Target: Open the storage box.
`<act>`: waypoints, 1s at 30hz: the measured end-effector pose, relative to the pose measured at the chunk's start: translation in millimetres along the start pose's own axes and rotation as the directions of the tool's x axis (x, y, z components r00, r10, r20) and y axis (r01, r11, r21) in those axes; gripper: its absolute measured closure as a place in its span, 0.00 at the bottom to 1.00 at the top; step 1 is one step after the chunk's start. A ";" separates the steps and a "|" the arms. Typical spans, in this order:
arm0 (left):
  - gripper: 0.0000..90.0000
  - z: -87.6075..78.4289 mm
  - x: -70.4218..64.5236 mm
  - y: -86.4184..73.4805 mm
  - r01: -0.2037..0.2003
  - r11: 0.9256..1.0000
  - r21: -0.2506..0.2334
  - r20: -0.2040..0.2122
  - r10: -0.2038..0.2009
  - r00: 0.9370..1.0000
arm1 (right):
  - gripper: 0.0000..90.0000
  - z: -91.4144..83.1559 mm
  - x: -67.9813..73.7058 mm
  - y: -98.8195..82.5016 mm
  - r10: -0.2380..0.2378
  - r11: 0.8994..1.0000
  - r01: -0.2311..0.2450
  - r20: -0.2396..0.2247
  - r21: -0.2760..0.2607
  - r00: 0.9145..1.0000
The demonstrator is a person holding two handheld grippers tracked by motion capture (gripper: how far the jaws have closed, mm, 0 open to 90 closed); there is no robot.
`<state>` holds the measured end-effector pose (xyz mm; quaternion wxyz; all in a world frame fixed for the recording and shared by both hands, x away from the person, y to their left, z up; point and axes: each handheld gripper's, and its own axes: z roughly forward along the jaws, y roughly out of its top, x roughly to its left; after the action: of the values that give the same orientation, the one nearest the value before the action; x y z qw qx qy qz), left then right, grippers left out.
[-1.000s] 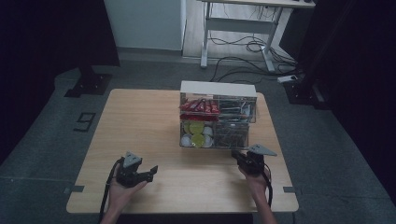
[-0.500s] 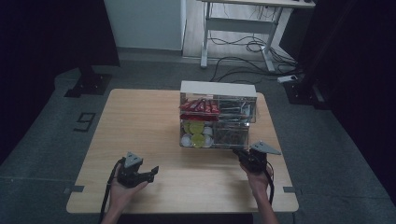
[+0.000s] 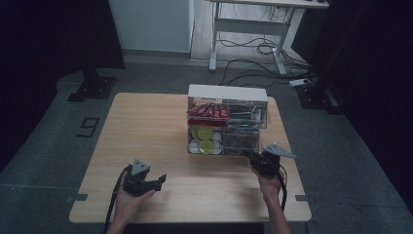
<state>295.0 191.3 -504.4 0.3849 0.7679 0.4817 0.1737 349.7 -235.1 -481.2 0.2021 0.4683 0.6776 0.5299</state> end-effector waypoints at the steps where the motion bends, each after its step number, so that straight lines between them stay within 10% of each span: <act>1: 0.29 -0.3 0.4 -0.1 0.001 1.000 0.000 -0.002 -0.001 1.000 | 0.99 1.0 -0.4 3.2 0.003 1.000 -0.003 0.000 -0.007 1.000; 30: 0.29 -2.0 3.4 -0.6 0.017 1.000 -0.006 -0.019 -0.017 1.000 | 0.99 18.9 -3.5 32.1 0.024 0.994 -0.022 0.013 -0.107 1.000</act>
<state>294.9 195.3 -503.9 0.3839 0.7609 0.4915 0.1792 379.4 -228.1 -459.6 0.2256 0.4685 0.6412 0.5643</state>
